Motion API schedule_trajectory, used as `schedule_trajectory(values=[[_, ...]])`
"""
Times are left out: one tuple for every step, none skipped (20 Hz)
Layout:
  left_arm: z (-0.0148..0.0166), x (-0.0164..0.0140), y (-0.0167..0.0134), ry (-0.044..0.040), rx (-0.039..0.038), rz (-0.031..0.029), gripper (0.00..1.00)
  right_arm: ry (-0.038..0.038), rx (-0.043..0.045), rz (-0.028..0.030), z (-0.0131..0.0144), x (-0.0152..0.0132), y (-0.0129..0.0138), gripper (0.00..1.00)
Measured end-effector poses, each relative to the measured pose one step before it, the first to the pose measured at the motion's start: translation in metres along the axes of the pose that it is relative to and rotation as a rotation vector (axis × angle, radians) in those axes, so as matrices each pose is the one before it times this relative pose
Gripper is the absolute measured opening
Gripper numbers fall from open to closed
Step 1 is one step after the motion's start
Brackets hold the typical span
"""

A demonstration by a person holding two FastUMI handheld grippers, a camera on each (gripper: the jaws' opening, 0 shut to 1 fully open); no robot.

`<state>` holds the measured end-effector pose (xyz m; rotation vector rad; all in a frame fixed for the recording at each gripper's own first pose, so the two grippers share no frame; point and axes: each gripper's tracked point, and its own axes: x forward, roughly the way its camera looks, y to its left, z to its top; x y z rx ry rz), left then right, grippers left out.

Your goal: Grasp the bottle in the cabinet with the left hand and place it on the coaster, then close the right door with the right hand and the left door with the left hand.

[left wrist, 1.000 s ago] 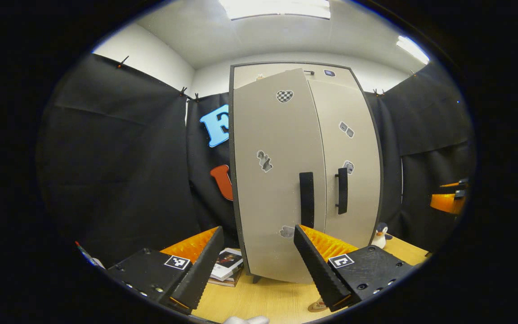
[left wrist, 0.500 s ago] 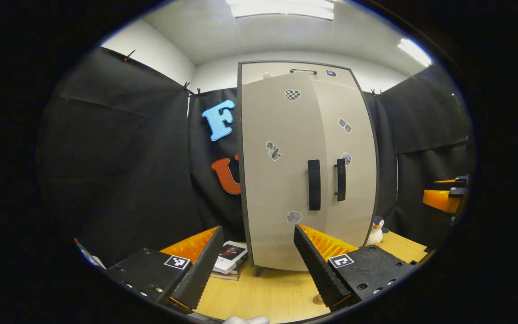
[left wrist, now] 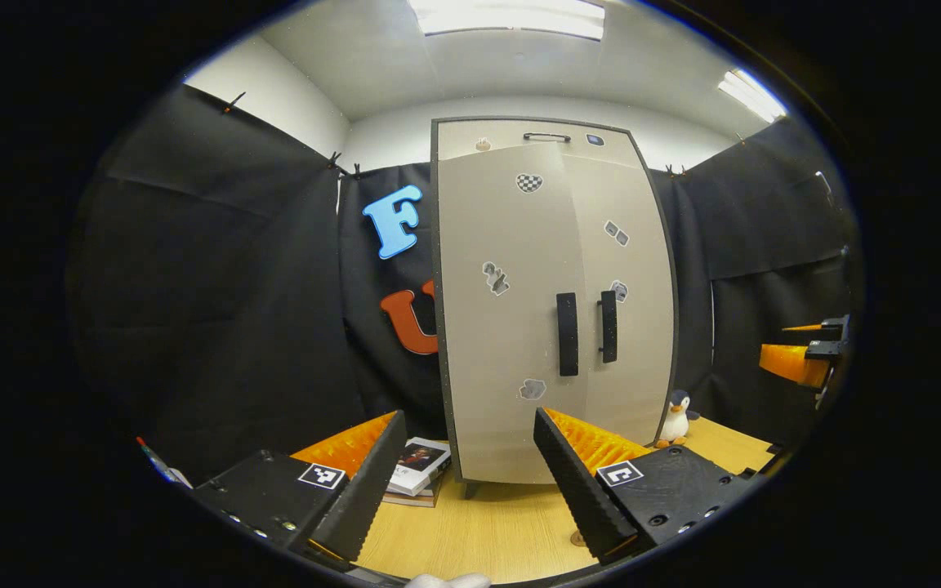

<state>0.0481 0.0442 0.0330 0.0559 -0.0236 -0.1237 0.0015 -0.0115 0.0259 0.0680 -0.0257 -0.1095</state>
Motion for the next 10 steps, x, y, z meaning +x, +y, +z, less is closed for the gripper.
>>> schedule_trajectory(values=[[-0.00003,-0.00008,0.00005,0.00034,-0.00319,-0.00219,0.96,0.00237,-0.00199,-0.00131,-0.00033,-0.00140,0.00007,0.81],[0.00024,-0.00142,-0.00101,-0.00388,-0.00425,-0.00290,0.95,0.00147,-0.00506,-0.00326,0.00012,-0.00057,-0.00124,0.81],[0.00040,-0.00057,0.00011,-0.00144,-0.00212,0.00027,0.96,0.00016,-0.00322,-0.00339,-0.00039,-0.00089,-0.00214,0.81],[-0.00139,-0.00063,-0.00067,0.00730,-0.00209,0.00291,0.95,0.00191,0.00276,0.00033,-0.00004,-0.00126,-0.00066,0.81],[-0.00109,-0.00110,-0.00047,0.00925,-0.00503,0.00279,0.95,0.00024,0.00759,0.00528,0.00001,-0.00086,0.00055,0.81],[0.00119,-0.00115,-0.00166,-0.00271,-0.00454,-0.00081,0.96,-0.00151,0.00536,0.00682,0.00131,-0.00016,0.00106,0.81],[0.00139,-0.00159,-0.00182,-0.00162,0.00148,-0.00131,0.96,-0.00139,0.00073,0.00400,0.00013,-0.00017,-0.00102,0.81],[0.00071,-0.00162,-0.00624,-0.00006,0.00630,0.00271,0.96,0.00006,-0.00023,0.00311,0.00090,-0.00007,0.00005,0.81],[-0.00036,0.00044,-0.00415,0.00140,0.00573,0.00280,0.96,0.00317,0.00366,0.00196,-0.00153,0.00102,-0.00069,0.81],[0.00114,0.00030,-0.00205,-0.00020,0.00139,0.00199,0.96,0.00615,0.00553,0.00526,-0.00065,0.00075,0.00094,0.81]])
